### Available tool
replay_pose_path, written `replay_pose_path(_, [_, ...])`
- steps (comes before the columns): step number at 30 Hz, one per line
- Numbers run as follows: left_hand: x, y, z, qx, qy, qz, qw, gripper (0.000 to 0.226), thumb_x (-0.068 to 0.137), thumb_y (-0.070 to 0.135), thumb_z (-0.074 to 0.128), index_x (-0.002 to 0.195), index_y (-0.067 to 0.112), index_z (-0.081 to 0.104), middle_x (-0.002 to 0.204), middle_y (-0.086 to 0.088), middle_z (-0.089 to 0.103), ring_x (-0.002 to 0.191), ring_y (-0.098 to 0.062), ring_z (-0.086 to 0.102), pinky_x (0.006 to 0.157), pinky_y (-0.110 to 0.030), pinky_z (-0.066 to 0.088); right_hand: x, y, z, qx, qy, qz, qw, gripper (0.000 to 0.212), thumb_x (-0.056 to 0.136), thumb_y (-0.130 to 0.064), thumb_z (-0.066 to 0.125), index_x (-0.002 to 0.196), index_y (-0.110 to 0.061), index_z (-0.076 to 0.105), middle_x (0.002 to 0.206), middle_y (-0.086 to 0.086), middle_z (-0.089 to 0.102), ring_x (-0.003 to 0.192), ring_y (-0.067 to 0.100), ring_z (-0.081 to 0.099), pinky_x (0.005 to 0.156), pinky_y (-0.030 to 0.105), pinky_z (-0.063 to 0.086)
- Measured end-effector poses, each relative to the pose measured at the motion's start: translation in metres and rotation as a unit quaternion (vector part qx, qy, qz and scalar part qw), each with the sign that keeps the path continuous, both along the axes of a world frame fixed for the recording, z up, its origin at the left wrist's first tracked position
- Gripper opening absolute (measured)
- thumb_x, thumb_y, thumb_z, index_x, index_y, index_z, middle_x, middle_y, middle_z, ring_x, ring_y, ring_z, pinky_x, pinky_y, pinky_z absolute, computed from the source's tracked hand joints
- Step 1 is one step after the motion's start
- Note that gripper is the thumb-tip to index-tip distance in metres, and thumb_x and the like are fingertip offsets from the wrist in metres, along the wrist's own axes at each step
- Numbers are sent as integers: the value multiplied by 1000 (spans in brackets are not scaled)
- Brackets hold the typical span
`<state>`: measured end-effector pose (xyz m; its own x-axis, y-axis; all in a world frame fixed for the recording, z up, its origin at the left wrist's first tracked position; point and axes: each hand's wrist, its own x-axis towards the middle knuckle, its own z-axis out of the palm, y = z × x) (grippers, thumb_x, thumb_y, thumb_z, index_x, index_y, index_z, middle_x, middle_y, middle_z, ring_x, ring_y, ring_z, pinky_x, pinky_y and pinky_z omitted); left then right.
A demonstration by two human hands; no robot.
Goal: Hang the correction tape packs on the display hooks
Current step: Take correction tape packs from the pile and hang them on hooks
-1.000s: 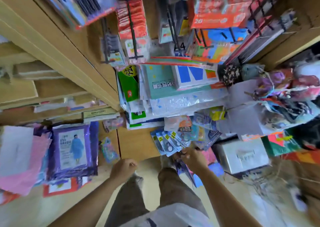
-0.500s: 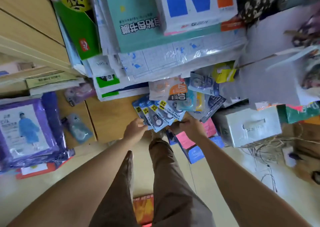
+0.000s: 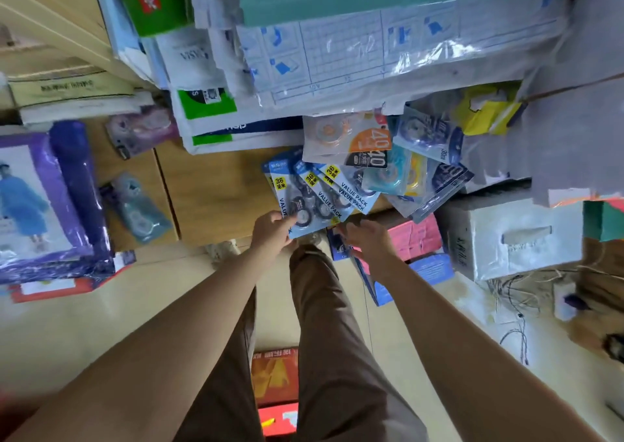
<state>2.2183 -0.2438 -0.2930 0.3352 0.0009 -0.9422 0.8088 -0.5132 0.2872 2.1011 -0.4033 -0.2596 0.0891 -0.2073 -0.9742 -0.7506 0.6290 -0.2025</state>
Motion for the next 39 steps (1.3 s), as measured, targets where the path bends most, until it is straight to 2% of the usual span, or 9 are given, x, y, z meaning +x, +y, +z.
replay_pose_path(3, [12,24,16,20,-68,-5,997,20,91,20,70,82,9,56,93,-14,61,84,-26,67,76,-43,63,6,6,-14,-5,3,-51,999,15,91,-23,65,86,-18,52,90,11,55,71,15,58,60,22,49])
replay_pose_path(5, [18,44,24,45,-113,-42,992,23,92,24,69,84,8,54,86,-9,61,85,-28,70,72,-46,63,14,9,-23,-15,-1,-74,997,8,99,-22,58,95,-16,57,89,4,59,71,9,63,67,22,58])
replay_pose_path(8, [23,75,36,54,-128,-55,989,24,89,30,69,91,11,54,88,-5,64,90,-32,72,72,-53,63,25,13,-36,-16,6,-116,993,10,98,-25,60,96,-16,55,91,3,59,79,16,62,89,36,57])
replay_pose_path(10, [26,94,42,54,-122,-36,990,29,79,39,69,91,16,56,93,-7,67,92,-35,72,73,-59,61,30,15,-43,-16,27,-131,991,13,97,-26,61,90,-18,54,89,4,58,76,17,61,92,38,56])
replay_pose_path(14, [28,115,46,63,-135,-43,988,35,78,42,69,94,12,58,88,-3,65,94,-32,70,78,-56,61,34,19,-49,2,51,-214,976,16,93,-23,69,86,-14,58,61,4,50,43,14,43,60,29,52])
replay_pose_path(21, [28,128,39,69,-147,-31,986,24,94,21,67,106,1,59,96,-8,65,90,-25,69,64,-33,58,26,20,-68,57,29,-280,958,25,92,-34,69,83,-15,56,57,0,39,43,13,30,50,23,49])
replay_pose_path(27, [34,129,40,64,-157,-25,985,21,95,17,65,108,1,59,92,-2,64,79,-12,67,52,-18,56,27,37,-60,136,-30,-307,941,31,97,-43,58,88,-13,60,77,2,70,84,19,61,87,32,49])
replay_pose_path(33, [35,132,40,66,-155,-6,986,17,96,15,64,108,4,59,91,-1,64,75,-8,66,50,-15,52,32,48,-56,137,-23,-267,954,48,89,-65,56,99,-18,63,79,0,71,85,19,65,96,39,50])
replay_pose_path(39, [36,133,42,61,-151,2,987,16,95,15,64,108,7,59,94,-2,66,79,-10,67,51,-16,53,23,52,-56,132,-17,-210,969,23,95,-30,65,110,-13,63,91,5,74,86,19,71,100,40,51])
